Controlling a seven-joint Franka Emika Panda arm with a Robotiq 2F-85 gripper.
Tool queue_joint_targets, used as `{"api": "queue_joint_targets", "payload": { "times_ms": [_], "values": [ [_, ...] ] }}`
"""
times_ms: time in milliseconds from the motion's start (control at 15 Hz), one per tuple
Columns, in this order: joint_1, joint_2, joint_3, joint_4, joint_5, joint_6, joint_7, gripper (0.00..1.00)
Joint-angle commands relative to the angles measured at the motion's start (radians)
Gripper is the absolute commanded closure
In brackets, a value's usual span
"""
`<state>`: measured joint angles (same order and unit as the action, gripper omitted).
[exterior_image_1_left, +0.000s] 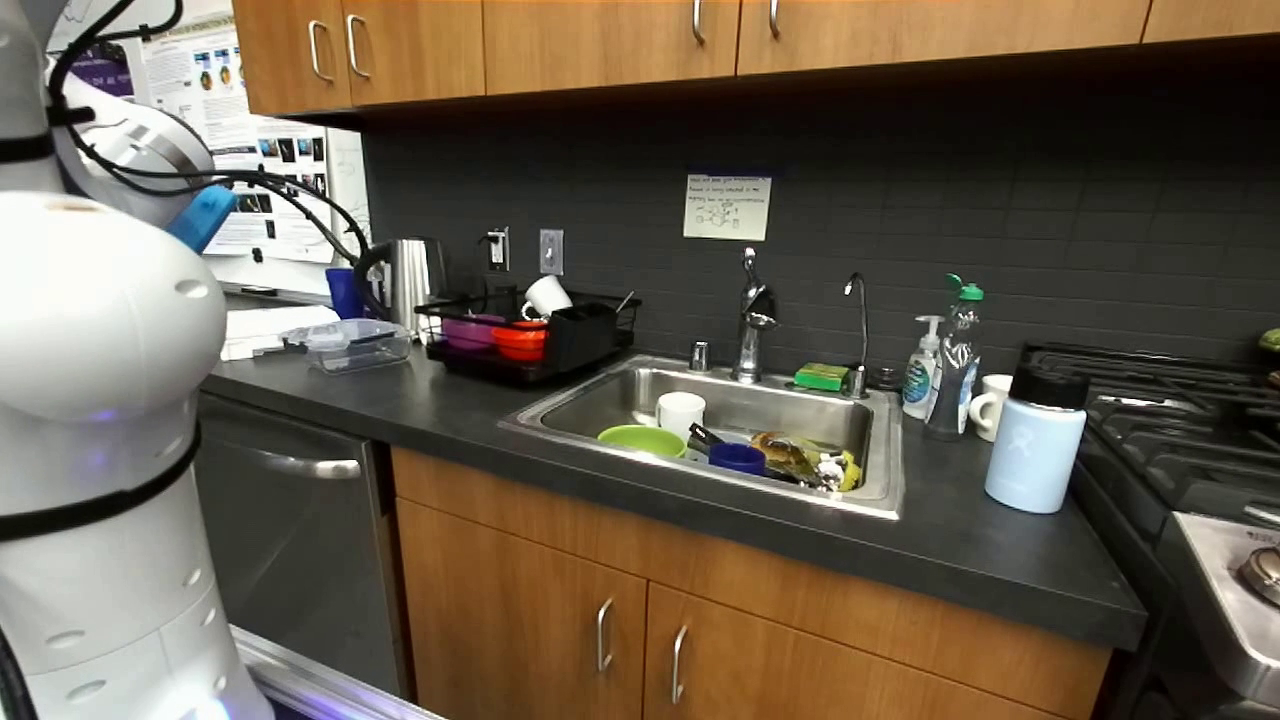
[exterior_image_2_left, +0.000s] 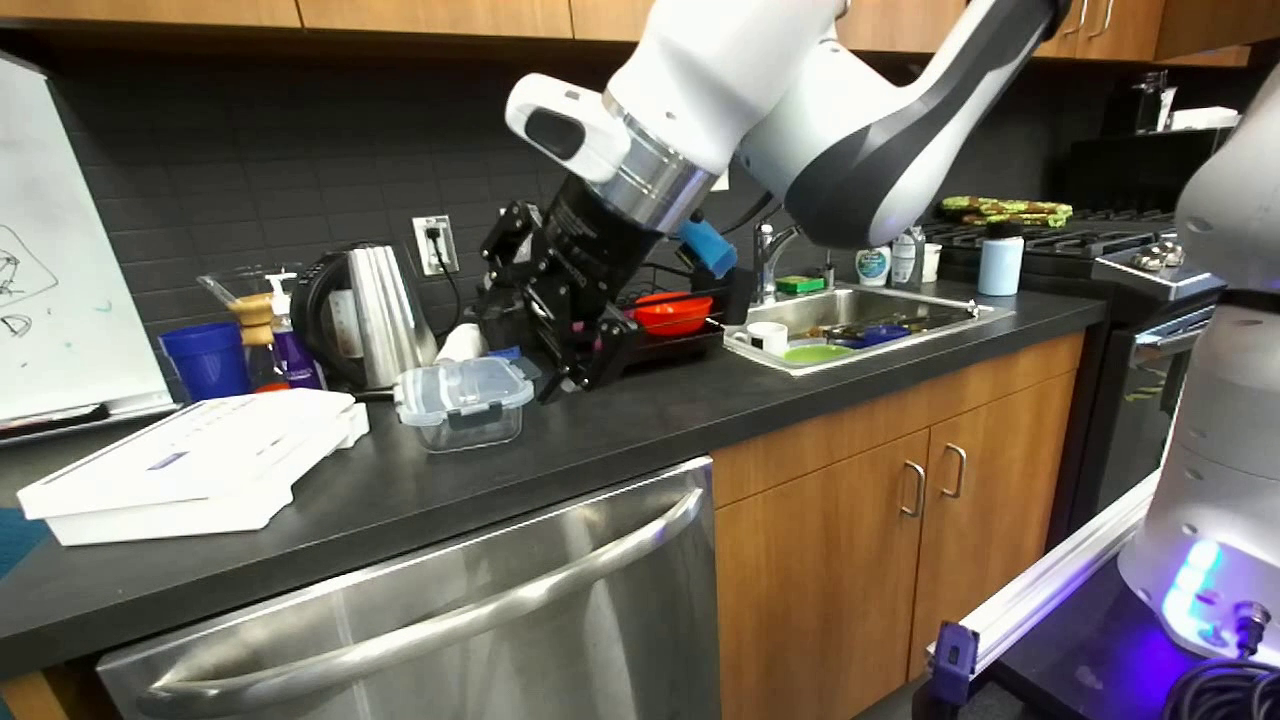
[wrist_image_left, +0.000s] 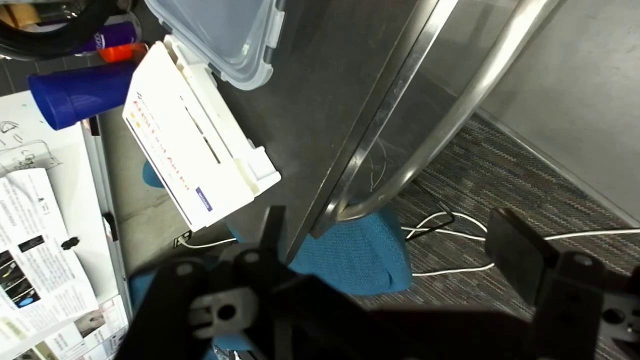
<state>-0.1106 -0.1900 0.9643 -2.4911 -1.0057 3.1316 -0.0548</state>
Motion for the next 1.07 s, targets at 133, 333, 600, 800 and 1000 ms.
{"api": "queue_joint_targets", "payload": {
  "times_ms": [133,333,600,800,1000],
  "values": [
    [-0.244,-0.082,0.226,0.03,-0.172,0.006,0.25,0.0],
    [-0.409,-0.119,0.38,0.069,-0.219,0.013,0.384,0.0],
    [-0.682,-0.237,0.63,0.141,-0.197,0.074,0.516,0.0],
    [-0.874,-0.394,0.777,0.208,-0.143,0.181,0.581,0.0],
    [-1.005,-0.54,0.849,0.288,-0.088,0.254,0.594,0.0]
  ]
}}
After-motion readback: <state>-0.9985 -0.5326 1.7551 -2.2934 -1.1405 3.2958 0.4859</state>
